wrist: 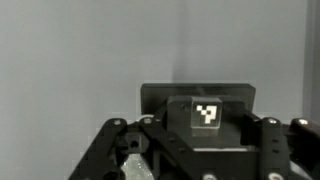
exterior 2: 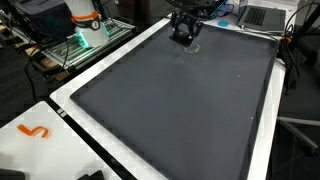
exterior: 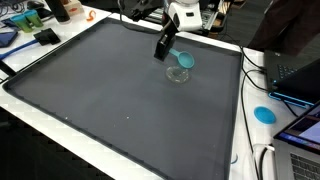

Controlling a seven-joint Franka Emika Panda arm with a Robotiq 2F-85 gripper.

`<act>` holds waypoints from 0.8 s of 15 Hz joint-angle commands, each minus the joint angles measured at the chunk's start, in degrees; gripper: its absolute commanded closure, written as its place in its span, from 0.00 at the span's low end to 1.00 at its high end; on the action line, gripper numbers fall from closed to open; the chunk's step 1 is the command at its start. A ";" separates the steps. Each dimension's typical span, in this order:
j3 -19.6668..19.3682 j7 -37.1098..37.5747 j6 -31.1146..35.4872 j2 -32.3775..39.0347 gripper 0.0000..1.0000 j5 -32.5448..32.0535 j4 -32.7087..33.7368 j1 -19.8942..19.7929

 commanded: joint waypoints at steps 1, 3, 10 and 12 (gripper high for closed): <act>-0.06 0.45 0.26 1.92 0.69 -2.07 1.12 0.29; -0.15 1.21 0.45 2.55 0.69 -2.47 1.17 0.47; -0.74 10.11 0.70 4.61 0.69 -7.57 1.27 2.21; -0.77 12.44 -0.02 5.19 0.69 -9.30 1.38 2.77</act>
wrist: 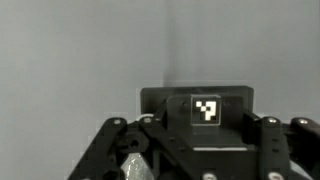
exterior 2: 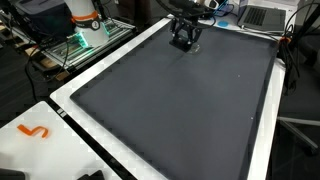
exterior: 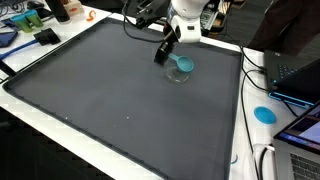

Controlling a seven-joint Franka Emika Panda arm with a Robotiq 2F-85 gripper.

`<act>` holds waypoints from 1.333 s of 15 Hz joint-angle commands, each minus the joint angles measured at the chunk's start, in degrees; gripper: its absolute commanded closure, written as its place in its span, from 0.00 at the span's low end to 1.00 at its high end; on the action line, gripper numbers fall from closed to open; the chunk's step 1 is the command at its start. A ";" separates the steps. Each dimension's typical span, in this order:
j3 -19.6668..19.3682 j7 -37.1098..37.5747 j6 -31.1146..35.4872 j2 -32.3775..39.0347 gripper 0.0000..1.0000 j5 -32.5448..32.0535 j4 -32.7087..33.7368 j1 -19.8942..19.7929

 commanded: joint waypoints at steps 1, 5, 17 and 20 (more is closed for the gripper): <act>-0.78 5.17 -0.71 1.49 0.69 -4.33 0.39 1.70; -1.17 10.09 -2.77 1.60 0.69 -7.94 0.70 2.84; -0.28 14.39 -11.22 7.24 0.69 -8.93 6.37 3.58; 0.06 14.07 -12.28 8.43 0.69 -8.80 7.70 3.81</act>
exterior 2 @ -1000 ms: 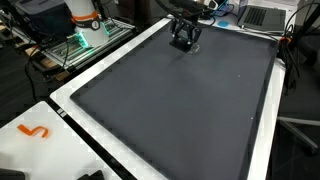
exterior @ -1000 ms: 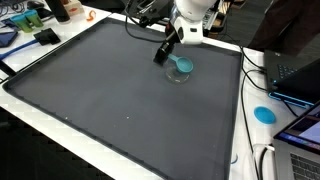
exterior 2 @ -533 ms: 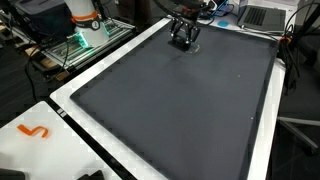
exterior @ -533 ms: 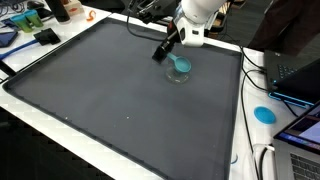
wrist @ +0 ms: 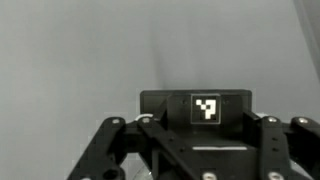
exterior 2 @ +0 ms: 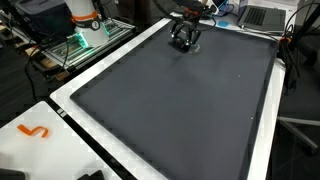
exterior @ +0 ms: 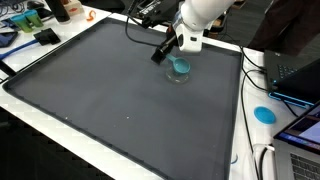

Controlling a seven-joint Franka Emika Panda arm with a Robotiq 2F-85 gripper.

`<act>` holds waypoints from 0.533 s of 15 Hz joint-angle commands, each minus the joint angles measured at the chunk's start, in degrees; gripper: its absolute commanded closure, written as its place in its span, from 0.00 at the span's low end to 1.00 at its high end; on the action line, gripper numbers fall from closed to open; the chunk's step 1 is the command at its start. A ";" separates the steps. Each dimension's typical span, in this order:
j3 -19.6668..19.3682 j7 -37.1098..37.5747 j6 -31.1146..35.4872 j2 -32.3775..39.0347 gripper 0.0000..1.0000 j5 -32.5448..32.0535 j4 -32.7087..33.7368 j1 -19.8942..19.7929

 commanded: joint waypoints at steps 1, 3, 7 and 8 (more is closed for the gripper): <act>0.08 1.73 -1.74 4.04 0.69 -1.46 2.50 0.67; 0.41 1.12 -2.06 4.23 0.69 -1.17 2.88 0.68; 0.75 1.12 -2.69 4.77 0.69 -1.33 3.62 1.08; 0.73 1.09 -2.83 5.05 0.69 -1.28 3.87 1.08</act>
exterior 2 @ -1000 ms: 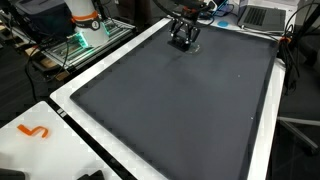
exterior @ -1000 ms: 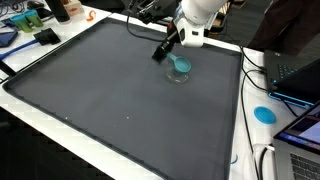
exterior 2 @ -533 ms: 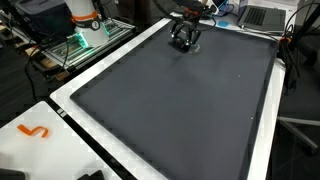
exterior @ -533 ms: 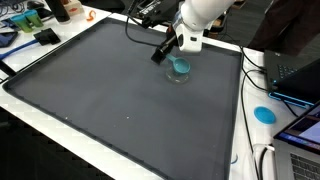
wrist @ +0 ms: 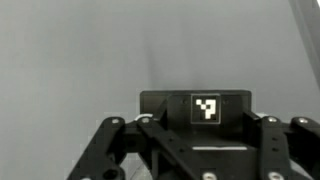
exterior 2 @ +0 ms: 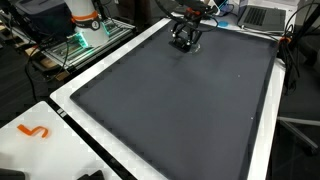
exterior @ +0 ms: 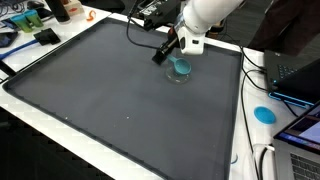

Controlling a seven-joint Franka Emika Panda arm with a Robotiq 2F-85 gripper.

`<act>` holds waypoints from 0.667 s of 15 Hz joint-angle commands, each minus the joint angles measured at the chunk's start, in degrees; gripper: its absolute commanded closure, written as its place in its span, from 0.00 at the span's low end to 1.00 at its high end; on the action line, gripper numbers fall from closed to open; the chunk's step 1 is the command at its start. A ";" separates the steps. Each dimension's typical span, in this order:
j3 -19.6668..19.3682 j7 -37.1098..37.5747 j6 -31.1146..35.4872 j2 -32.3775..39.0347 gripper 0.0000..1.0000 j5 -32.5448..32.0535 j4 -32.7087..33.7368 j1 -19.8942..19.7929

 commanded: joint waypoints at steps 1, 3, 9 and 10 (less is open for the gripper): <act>0.13 1.59 -0.52 3.66 0.69 -1.40 1.78 0.65; -0.21 1.78 -0.86 3.66 0.69 -1.36 1.76 0.35; -0.49 2.23 -1.24 3.10 0.69 -1.23 1.09 0.02; -0.33 1.91 -1.11 3.21 0.69 -1.12 1.19 0.03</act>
